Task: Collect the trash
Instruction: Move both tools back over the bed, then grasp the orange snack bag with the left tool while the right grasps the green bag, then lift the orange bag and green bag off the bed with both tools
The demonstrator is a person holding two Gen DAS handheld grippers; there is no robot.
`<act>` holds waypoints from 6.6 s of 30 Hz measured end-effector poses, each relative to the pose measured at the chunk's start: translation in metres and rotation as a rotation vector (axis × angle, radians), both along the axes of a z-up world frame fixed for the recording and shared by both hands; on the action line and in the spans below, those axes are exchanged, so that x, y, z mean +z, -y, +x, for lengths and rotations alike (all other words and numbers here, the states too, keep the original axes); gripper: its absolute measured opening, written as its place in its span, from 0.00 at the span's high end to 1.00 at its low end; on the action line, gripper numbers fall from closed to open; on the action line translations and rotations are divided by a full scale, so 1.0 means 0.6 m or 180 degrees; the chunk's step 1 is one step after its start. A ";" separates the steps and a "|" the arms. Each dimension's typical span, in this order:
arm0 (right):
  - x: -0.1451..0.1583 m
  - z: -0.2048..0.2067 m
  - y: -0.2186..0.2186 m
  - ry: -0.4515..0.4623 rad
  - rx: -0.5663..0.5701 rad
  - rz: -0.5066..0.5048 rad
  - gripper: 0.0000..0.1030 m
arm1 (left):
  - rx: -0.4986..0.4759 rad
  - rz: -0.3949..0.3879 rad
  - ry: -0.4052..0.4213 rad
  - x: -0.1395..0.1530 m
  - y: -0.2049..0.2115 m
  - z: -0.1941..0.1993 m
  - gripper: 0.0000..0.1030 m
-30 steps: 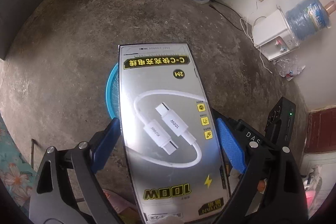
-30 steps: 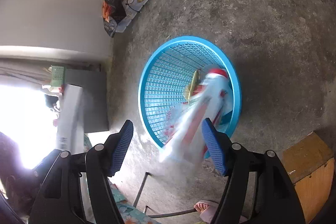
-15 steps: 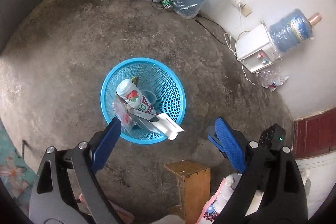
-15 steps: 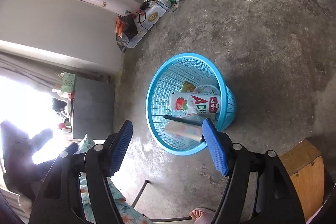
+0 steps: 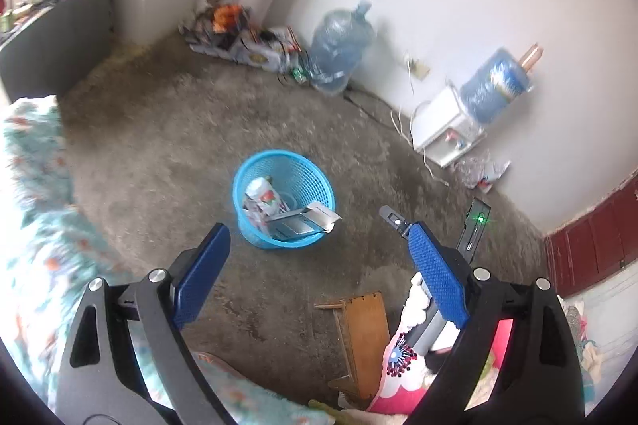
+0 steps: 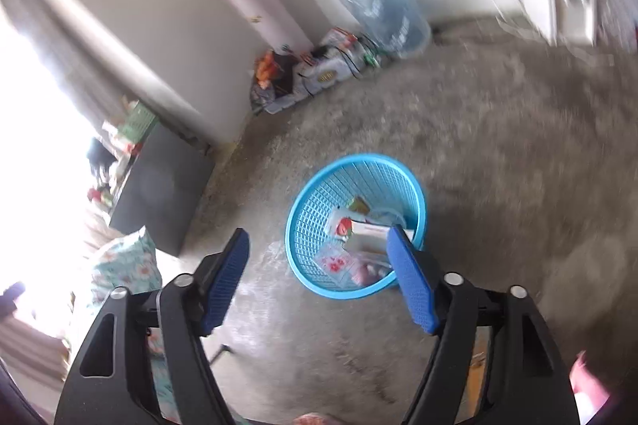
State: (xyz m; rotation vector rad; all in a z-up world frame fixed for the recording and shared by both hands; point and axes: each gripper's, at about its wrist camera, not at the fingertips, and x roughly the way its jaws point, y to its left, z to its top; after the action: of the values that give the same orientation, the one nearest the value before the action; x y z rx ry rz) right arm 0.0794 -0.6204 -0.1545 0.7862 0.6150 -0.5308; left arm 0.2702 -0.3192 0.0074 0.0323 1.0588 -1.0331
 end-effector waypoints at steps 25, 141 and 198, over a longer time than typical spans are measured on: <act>0.216 0.098 -0.499 0.0448 0.2961 0.0102 0.18 | 0.2610 -0.0107 0.0681 0.038 -0.767 -0.252 0.16; 0.144 0.026 -0.578 0.0004 0.3552 0.0937 0.92 | 0.2927 0.0234 -0.0219 -0.073 -0.816 -0.380 0.88; 0.105 0.036 -0.576 0.0346 0.3077 0.1899 0.96 | 0.2421 0.0532 0.1000 0.008 -0.641 -0.320 0.97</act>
State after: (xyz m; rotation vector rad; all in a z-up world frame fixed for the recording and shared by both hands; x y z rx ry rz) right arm 0.1010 -0.2747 -0.0913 0.9484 0.9740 0.6070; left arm 0.0783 0.0655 0.0125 -0.0676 0.7632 -0.2377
